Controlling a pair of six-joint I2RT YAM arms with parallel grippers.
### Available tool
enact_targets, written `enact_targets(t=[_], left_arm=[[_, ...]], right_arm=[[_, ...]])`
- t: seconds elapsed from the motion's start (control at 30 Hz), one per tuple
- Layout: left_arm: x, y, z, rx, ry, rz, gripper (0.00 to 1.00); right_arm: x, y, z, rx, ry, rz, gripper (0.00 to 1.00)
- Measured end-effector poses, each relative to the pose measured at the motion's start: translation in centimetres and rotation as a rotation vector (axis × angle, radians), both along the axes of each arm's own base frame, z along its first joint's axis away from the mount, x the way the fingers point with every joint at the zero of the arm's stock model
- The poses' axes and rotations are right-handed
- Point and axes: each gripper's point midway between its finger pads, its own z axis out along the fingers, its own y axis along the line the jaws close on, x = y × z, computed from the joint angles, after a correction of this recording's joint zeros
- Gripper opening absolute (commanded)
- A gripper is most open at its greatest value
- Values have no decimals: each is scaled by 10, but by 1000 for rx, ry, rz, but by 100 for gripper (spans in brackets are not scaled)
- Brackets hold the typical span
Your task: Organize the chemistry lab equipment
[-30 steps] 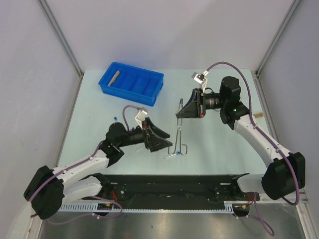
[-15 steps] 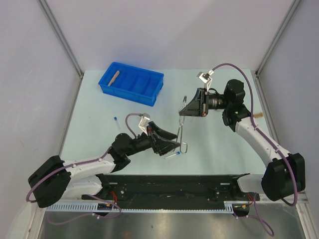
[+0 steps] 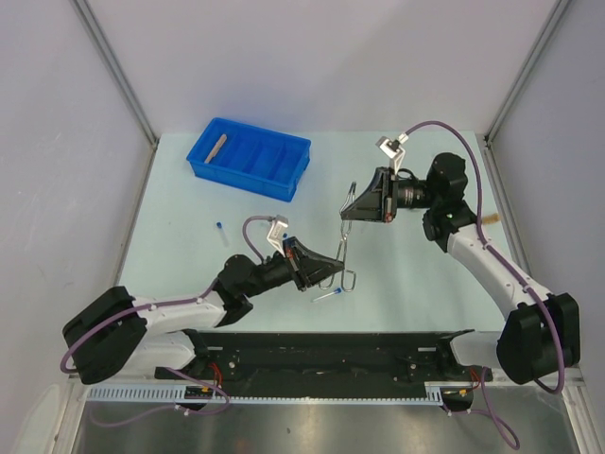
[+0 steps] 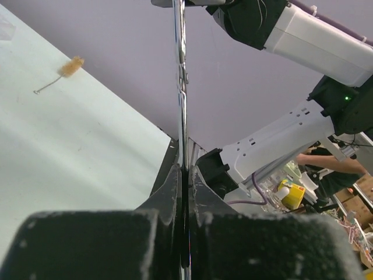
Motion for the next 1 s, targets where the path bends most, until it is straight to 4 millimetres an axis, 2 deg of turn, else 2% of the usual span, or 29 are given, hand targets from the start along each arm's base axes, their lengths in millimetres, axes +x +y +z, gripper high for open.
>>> enact_targets(t=[0.03,0.1,0.13,0.2,0.3,0.43,0.47,0.57,0.67,0.73,0.83,0.9,1.0], left_arm=[[-1,0,0,2,-1,-8,0],[0,0,-1,8,2,-10,0],[1,2,-3,23,8,-12,0],[6,10,-9,62,28,-11,0],[24,34,-13,112,53,47,0],[62,84,-12,225,78,210,0],[77,101,-10,276,90,270,0],[120,143,-5,457,116,426,0],[164,183,-2,664,147,576,0],[186,208,-7,792,173,655,0],[207,237,-24,948,236,718,0],[226,253,-36,1046,285,734,0],[259,263,-49,1141,325,733,0]], right_arm=[[0,0,0,0,-2,1,33],[-1,-1,0,-1,-1,2,64],[-1,-2,0,-1,-7,-2,86],[0,-5,0,-5,-34,-14,99],[8,-20,-1,-17,-107,-67,100],[25,-54,-4,-57,-201,-188,100],[30,-63,-8,-77,-233,-225,100],[41,-82,-27,-150,-274,-298,100],[46,-94,-60,-237,-274,-320,100],[45,-101,-80,-274,-252,-323,100],[43,-112,-103,-317,-212,-335,100],[43,-117,-110,-336,-213,-342,100],[41,-121,-113,-347,-229,-344,100]])
